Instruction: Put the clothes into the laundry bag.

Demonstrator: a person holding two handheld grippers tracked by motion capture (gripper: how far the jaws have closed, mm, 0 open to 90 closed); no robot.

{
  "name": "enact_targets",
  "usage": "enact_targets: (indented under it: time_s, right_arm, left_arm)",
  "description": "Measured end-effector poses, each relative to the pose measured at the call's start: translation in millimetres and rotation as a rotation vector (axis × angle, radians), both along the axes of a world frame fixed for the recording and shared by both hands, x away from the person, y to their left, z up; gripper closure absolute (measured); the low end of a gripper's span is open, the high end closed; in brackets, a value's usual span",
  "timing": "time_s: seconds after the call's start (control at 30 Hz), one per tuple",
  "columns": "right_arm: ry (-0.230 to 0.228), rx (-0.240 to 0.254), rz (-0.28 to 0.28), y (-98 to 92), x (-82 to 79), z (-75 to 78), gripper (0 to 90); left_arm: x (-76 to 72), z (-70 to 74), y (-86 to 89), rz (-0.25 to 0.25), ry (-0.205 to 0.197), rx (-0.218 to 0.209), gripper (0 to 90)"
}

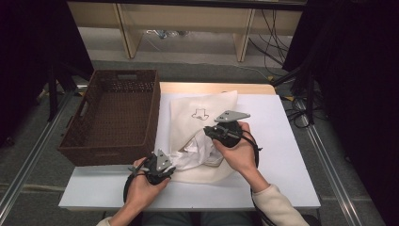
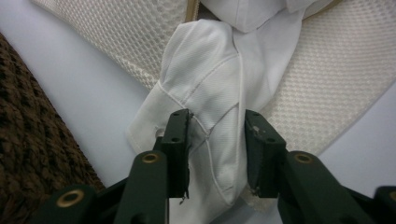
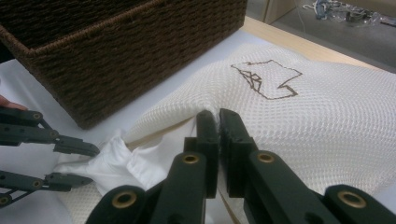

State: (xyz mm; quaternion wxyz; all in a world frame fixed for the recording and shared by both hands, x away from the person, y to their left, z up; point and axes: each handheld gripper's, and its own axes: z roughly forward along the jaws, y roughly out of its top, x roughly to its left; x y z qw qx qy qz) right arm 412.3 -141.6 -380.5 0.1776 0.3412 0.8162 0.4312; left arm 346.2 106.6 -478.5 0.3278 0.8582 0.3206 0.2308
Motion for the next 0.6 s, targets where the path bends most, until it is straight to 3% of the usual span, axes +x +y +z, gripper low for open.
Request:
enact_targets:
  time_s: [0.13,0.17,0.27,0.37,0.4,0.47,0.5,0.53,0.6]
  right_arm:
    - [0.003,0.002,-0.003,-0.3,-0.4,0.5,88.4]
    - [-0.006,-0.001,-0.001,-0.5,0.2,0.2,88.4]
    - [0.013,0.003,-0.007,0.6,-1.0,0.0,88.4]
    - [0.003,0.0,-0.005,0.0,-0.3,0.0,88.4]
    - [0.007,0.003,-0.006,0.1,-0.4,0.0,88.5]
    - [-0.001,0.0,-0.001,-0.4,0.2,0.0,88.4]
    - [0.006,0.004,-0.004,-0.4,-0.1,0.0,88.4]
    - [0.005,0.003,-0.007,-0.6,-0.1,0.2,88.4]
    - [0.001,0.002,-0.006,-0.9,-0.1,0.7,88.4]
  left_arm:
    - [-2.0,5.4,-0.4,-0.014,0.005,-0.002,75.4]
    - [-1.5,5.3,-0.9,-0.018,0.007,-0.022,78.7]
    - [-1.2,8.2,-1.4,-0.02,-0.01,-0.008,84.4]
    - [-0.9,10.1,-1.2,-0.011,0.006,-0.02,86.4]
    - [-0.9,10.3,-1.3,-0.005,0.005,-0.04,86.8]
    - [-0.6,12.6,-0.5,-0.015,-0.003,-0.035,87.2]
    - [-2.2,13.4,-1.7,0.0,0.006,-0.061,87.3]
    - [-1.6,16.6,-0.6,-0.022,-0.014,-0.041,87.3]
    - [-4.8,20.2,-3.1,-0.007,-0.01,-0.077,87.2]
